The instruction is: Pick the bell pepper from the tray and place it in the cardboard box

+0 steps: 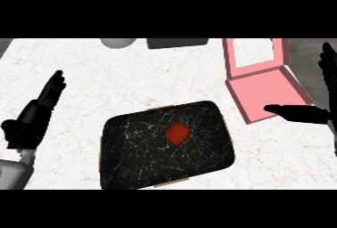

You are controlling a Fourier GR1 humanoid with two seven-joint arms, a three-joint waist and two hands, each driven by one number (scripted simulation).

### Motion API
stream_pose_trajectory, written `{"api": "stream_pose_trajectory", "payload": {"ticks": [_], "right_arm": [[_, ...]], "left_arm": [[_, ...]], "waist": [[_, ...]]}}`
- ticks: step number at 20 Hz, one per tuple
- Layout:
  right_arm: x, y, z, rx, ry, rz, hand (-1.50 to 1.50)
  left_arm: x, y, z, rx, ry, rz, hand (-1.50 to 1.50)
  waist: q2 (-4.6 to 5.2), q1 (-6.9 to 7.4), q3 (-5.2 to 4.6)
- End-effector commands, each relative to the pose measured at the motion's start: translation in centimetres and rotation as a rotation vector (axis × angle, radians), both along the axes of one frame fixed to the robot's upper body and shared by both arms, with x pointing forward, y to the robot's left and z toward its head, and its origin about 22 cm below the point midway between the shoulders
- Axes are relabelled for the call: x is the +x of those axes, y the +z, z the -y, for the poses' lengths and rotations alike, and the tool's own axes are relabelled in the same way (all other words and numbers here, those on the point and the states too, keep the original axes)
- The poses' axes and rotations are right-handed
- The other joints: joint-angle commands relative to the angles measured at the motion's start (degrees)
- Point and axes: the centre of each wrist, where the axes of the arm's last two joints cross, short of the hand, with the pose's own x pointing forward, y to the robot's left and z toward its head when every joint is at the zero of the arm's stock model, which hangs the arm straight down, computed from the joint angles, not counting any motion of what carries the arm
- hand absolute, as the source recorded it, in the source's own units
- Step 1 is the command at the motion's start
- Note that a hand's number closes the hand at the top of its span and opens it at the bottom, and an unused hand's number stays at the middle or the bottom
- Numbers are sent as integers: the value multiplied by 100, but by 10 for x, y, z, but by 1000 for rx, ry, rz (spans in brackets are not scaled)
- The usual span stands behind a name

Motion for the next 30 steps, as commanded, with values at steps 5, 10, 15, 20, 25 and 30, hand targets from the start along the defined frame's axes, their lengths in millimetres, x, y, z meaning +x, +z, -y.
{"api": "stream_pose_trajectory", "payload": {"ticks": [5,10,15,20,25,30], "right_arm": [[-49,11,-36,-342,-119,47,-150],[-70,15,-77,-513,-116,-65,-150],[-82,12,-112,-657,-105,-369,-150],[-77,21,-158,-737,-41,-539,-150],[-61,21,-190,-798,-51,-640,-150],[-34,4,-220,-787,-59,-750,-150]], "left_arm": [[-4,10,17,38,-187,34,0],[1,9,34,36,-250,50,0],[7,21,33,49,-281,74,0],[13,11,44,35,-292,63,0],[14,13,45,35,-304,76,0],[20,18,53,31,-303,75,0]], "waist": [[83,252,32],[181,519,41],[231,756,40],[279,879,44],[259,917,47],[264,890,57]]}}
